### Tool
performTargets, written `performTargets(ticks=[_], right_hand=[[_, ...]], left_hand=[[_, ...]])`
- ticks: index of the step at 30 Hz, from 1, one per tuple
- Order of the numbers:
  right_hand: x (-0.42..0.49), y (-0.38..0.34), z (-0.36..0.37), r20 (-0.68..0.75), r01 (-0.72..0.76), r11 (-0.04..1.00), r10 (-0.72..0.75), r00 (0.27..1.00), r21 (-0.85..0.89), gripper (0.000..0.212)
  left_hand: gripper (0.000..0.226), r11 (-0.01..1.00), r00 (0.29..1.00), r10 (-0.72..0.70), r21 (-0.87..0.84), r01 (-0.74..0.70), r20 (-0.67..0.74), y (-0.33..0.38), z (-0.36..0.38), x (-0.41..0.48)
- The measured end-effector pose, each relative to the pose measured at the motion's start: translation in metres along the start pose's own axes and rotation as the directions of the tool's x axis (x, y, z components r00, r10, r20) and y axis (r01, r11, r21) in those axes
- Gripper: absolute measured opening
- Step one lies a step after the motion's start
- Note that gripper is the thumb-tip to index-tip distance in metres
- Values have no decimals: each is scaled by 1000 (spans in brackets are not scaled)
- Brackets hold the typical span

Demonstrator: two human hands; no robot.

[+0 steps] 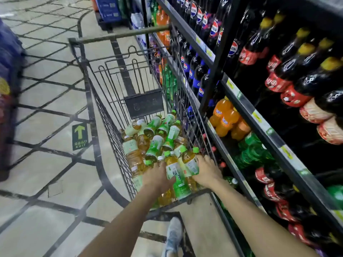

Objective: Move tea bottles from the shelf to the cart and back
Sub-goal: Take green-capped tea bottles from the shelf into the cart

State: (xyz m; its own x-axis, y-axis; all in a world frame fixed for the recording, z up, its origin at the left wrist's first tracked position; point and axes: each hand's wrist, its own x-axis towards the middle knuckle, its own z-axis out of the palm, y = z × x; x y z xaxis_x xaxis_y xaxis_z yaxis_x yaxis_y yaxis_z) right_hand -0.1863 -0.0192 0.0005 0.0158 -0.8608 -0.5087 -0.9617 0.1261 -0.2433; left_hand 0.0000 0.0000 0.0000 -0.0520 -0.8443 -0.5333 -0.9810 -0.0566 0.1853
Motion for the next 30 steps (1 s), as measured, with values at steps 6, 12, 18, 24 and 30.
performTargets(ticks=[6, 12, 18, 24, 30], right_hand=[[48, 18, 15, 59, -74, 995, 70, 996, 69, 78], [81, 31, 54, 99, -138, 984, 127, 987, 111, 96], [100, 35, 88, 37, -171, 965, 167, 985, 200, 101], [101, 37, 100, -61, -148, 972, 162, 985, 184, 88], [101, 25, 93, -58, -167, 982, 173, 983, 87, 71]], left_hand=[[98, 973, 991, -115, -194, 126, 66, 13, 35, 52], [110, 896, 977, -207, -391, 210, 50, 28, 70, 72], [125, 770, 950, -307, -571, 285, 60, 41, 95, 74], [131, 641, 935, -348, -710, 293, 72, 46, 108, 74], [140, 587, 918, -396, -760, 281, 34, 46, 112, 75]])
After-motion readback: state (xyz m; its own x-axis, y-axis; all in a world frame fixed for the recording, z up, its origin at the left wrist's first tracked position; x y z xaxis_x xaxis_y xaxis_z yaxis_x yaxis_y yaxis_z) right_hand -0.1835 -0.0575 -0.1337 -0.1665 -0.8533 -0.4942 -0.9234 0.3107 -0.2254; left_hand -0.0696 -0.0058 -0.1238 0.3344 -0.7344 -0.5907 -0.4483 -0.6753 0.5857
